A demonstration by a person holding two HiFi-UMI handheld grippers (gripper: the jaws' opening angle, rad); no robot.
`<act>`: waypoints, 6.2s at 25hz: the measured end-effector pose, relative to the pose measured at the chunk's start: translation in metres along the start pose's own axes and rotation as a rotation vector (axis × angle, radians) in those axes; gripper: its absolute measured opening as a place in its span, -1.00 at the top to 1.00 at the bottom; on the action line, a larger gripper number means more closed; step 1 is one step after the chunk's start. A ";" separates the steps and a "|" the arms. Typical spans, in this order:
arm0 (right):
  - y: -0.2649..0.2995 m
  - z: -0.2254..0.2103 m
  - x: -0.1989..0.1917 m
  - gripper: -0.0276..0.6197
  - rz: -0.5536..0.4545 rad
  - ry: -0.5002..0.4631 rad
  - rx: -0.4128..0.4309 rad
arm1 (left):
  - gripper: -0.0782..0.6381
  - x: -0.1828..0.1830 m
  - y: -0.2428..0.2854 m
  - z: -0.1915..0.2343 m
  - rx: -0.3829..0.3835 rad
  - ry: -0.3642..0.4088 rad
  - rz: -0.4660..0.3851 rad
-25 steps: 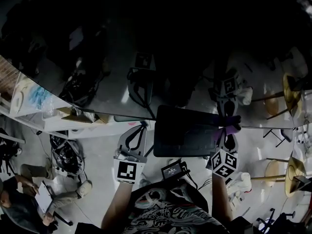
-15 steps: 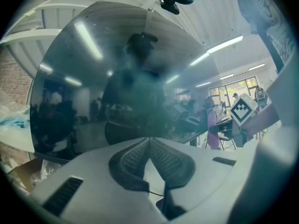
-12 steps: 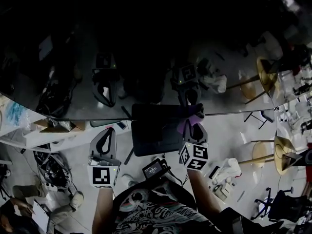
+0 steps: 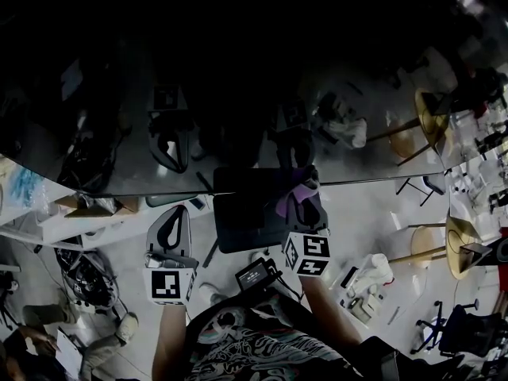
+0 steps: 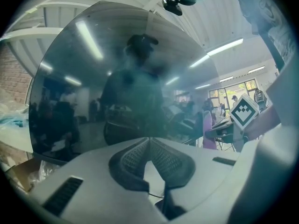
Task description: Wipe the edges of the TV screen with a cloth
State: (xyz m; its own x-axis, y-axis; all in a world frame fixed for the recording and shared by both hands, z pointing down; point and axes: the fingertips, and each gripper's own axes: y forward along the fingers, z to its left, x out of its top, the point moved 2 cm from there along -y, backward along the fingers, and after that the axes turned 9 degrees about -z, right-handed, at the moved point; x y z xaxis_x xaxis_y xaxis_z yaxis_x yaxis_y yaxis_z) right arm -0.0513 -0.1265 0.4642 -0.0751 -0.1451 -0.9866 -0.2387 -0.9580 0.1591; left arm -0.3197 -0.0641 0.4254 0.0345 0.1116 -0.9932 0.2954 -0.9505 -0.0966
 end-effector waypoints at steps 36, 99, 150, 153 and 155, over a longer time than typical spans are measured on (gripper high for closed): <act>0.008 0.106 0.007 0.58 -0.022 -0.044 0.231 | 0.73 -0.010 -0.032 0.024 0.047 -0.019 0.022; 0.026 0.263 0.015 0.58 -0.041 -0.054 0.482 | 0.73 -0.014 -0.114 0.125 0.230 -0.016 0.033; 0.041 0.396 0.020 0.58 -0.037 -0.055 0.725 | 0.73 -0.004 -0.197 0.197 0.464 -0.010 -0.015; 0.041 0.400 0.019 0.58 -0.038 -0.061 0.735 | 0.73 -0.005 -0.204 0.199 0.480 -0.016 -0.014; 0.041 0.404 0.019 0.58 -0.038 -0.059 0.741 | 0.73 -0.006 -0.208 0.201 0.488 -0.013 -0.013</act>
State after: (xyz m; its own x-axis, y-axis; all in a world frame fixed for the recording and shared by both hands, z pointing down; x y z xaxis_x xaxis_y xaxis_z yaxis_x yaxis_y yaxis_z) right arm -0.4539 -0.0689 0.4670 -0.1009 -0.0818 -0.9915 -0.8308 -0.5413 0.1292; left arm -0.5733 0.0746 0.4386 0.0208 0.1241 -0.9921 -0.1869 -0.9743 -0.1258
